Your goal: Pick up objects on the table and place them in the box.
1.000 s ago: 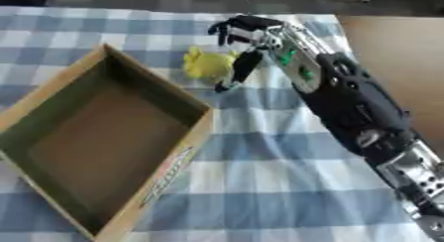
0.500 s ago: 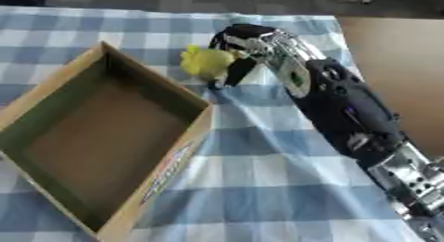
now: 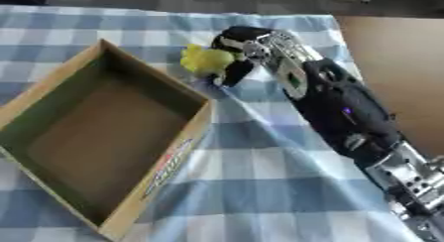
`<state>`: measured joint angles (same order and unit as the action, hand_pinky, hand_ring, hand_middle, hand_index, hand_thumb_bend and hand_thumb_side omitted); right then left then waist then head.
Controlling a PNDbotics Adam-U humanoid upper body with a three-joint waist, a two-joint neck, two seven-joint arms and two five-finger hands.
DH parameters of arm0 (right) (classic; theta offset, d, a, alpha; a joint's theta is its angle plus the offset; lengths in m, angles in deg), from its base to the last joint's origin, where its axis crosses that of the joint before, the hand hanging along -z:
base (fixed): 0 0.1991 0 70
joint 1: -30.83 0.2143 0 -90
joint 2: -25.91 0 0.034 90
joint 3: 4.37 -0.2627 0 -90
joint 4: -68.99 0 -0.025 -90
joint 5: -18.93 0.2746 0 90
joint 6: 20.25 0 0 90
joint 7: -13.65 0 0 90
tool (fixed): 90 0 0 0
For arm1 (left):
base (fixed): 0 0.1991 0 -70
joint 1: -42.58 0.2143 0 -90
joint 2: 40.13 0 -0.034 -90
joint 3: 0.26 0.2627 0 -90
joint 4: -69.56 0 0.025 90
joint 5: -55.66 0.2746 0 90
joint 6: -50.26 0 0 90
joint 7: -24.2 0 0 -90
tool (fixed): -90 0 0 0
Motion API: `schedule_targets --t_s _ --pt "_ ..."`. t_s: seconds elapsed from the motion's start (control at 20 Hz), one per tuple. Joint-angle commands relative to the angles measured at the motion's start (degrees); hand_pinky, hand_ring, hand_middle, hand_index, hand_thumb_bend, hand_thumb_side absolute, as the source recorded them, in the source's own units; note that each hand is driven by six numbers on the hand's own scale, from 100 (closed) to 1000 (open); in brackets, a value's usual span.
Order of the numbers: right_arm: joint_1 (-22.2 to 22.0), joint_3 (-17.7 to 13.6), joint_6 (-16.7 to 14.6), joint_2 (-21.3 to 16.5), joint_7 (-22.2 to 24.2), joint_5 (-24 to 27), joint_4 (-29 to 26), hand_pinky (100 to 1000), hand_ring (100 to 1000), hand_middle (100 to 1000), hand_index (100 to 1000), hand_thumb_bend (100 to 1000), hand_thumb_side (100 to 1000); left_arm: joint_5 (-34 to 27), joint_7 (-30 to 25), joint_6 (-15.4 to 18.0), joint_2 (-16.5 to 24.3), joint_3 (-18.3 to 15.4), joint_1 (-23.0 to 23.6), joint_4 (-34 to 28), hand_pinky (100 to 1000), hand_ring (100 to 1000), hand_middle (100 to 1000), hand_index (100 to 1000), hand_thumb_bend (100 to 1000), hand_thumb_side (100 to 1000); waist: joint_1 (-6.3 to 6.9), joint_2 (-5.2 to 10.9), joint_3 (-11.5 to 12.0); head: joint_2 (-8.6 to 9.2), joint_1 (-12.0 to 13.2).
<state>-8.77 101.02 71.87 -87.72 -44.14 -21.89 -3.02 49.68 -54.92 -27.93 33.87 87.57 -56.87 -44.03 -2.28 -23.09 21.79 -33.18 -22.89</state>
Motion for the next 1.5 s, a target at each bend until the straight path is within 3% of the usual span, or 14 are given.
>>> schedule_targets --t_s 0.05,0.3,0.9,1.3,1.5 --pt "1.14 -0.15 0.61 -1.59 0.51 1.8 -2.31 799 749 504 723 180 357 -0.09 -0.24 0.01 0.51 0.0 -0.22 -1.01 606 552 532 892 100 816 0.11 1.4 -0.21 -0.37 0.14" --pt "1.56 -0.36 2.19 -2.23 0.7 3.0 -4.09 791 731 482 697 105 336 -0.1 -0.26 -0.08 0.59 -0.03 -0.25 -1.01 607 552 532 892 100 816 0.03 1.76 -0.47 -0.45 0.18" --pt "1.73 -0.72 4.24 -3.51 1.59 4.42 -6.24 787 727 503 695 100 345 -0.14 -0.56 -0.19 0.75 -0.1 -0.34 -1.01 609 554 534 892 100 815 0.1 2.56 -1.04 -0.71 0.41" --pt "1.47 -1.4 5.6 -4.08 3.36 10.32 -7.33 792 729 538 706 100 385 -0.18 -0.81 -0.18 0.83 -0.07 -0.49 -1.01 609 554 535 893 100 813 0.32 2.77 -1.36 -0.82 0.55" --pt "1.26 -1.5 6.63 -4.39 3.57 11.17 -7.61 791 737 601 717 100 312 -0.19 -0.9 -0.13 0.83 -0.1 -0.52 -1.01 610 555 535 894 100 813 0.51 2.79 -1.39 -0.75 0.67"
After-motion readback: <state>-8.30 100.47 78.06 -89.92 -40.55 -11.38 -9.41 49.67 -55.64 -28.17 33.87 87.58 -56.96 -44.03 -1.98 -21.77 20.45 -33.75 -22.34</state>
